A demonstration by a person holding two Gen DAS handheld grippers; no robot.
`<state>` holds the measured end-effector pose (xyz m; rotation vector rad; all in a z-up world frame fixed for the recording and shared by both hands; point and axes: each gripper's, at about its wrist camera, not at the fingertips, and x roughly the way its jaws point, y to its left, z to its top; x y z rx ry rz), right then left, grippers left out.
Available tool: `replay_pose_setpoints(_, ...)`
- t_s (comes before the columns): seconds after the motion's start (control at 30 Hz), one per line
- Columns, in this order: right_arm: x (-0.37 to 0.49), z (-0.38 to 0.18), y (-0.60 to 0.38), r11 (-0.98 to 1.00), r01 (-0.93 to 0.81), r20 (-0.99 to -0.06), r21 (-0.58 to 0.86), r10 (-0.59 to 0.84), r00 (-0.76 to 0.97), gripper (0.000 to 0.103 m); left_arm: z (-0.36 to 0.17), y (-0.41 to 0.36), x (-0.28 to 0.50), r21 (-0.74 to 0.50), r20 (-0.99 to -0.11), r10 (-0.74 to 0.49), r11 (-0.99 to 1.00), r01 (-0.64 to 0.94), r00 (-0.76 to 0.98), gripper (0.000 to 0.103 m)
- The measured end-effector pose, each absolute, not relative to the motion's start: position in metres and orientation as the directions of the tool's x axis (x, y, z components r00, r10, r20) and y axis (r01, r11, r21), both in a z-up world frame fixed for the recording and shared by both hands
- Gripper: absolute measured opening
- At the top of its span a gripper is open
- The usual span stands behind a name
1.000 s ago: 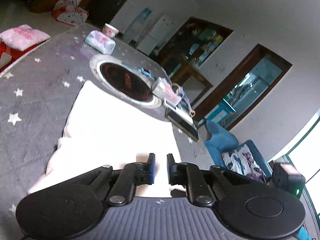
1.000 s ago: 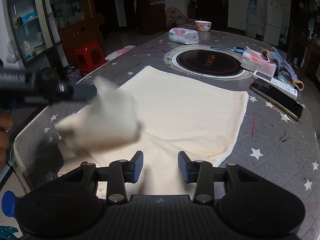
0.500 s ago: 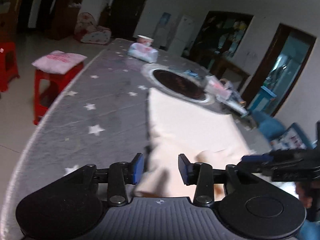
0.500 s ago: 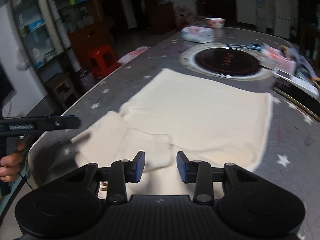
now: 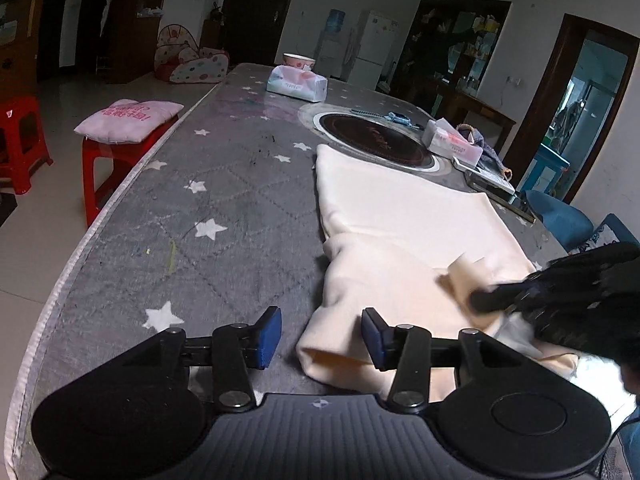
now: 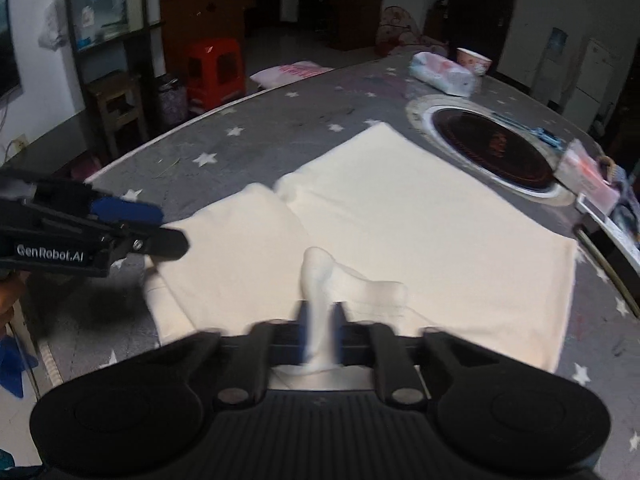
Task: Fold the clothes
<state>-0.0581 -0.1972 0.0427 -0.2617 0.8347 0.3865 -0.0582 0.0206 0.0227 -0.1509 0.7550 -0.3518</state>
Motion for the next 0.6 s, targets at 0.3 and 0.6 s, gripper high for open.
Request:
replay_pose_setpoints(0.3, -0.083, 0.054, -0.266, 0.962, -0.271, -0.747, -0.018, 0.167, 0.644, 0.020, 0.029, 0.019, -0.057, -0.240, -0.638, -0.357, 0.934, 0.264, 0.683, 0.050)
replay_pose_setpoints(0.6, -0.074, 0.052, -0.287, 0.977, -0.214, -0.709, 0.021, 0.165, 0.685, 0.023, 0.048, -0.010, -0.044, -0.220, -0.609, -0.397, 0.916, 0.335, 0.686, 0.048)
